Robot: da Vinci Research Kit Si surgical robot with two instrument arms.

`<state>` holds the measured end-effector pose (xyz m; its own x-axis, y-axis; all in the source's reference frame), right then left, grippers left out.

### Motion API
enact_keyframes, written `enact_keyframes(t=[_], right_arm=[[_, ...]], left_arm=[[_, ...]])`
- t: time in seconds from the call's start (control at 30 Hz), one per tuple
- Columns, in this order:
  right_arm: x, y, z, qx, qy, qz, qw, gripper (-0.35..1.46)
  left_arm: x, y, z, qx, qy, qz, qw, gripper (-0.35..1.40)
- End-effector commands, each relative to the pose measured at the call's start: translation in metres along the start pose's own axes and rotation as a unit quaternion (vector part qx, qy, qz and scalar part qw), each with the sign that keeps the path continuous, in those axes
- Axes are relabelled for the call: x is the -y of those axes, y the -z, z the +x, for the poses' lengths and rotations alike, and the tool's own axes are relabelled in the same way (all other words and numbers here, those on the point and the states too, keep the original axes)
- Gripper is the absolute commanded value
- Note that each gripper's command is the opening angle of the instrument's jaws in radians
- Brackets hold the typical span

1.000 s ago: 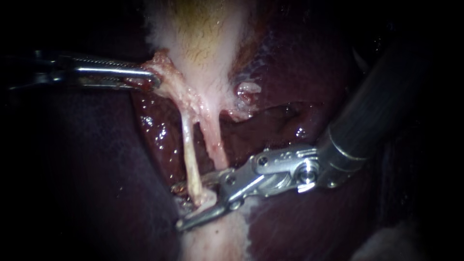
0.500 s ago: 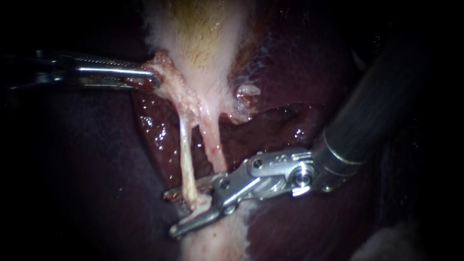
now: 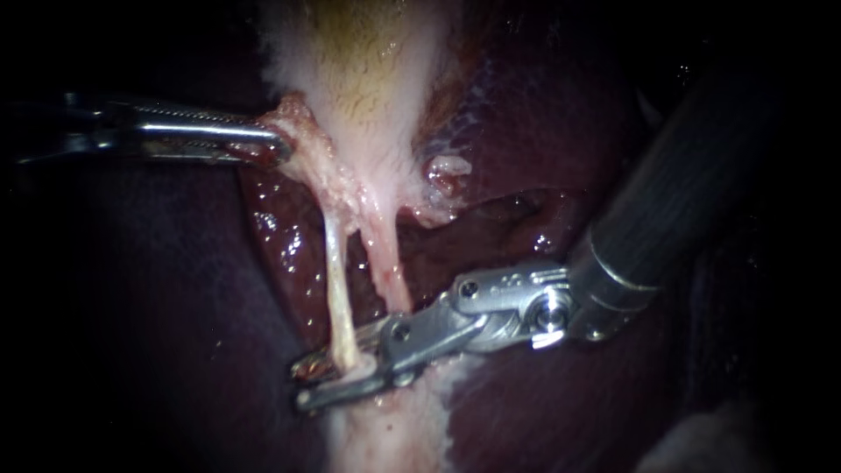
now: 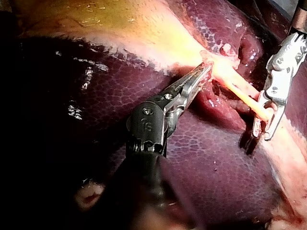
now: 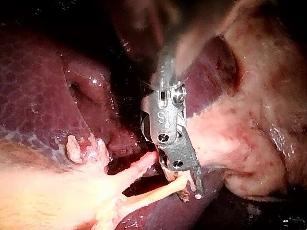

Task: Clipping first clip left tube

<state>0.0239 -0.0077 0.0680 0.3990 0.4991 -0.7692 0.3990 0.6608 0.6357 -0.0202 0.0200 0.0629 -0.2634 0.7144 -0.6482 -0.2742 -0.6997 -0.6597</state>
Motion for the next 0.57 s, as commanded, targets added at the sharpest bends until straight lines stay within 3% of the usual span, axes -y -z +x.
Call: enact_keyframes(t=[0.03,0.17,0.57], right_arm=[[0.0,0.0001,0.0,0.0,-0.004,0.0,1.0,-0.35],[-0.0001,0.0003,-0.0002,0.014,-0.02,-0.003,0.9997,-0.35],[-0.0004,0.0007,-0.0005,0.014,-0.041,-0.003,0.9991,-0.35]], left_arm=[[0.0,0.0,0.0,0.0,0.0,0.0,1.0,-0.35],[0.0,0.0,0.0,0.0,0.0,0.0,1.0,-0.35],[0.0,0.0,0.0,0.0,0.0,0.0,1.0,-0.35]])
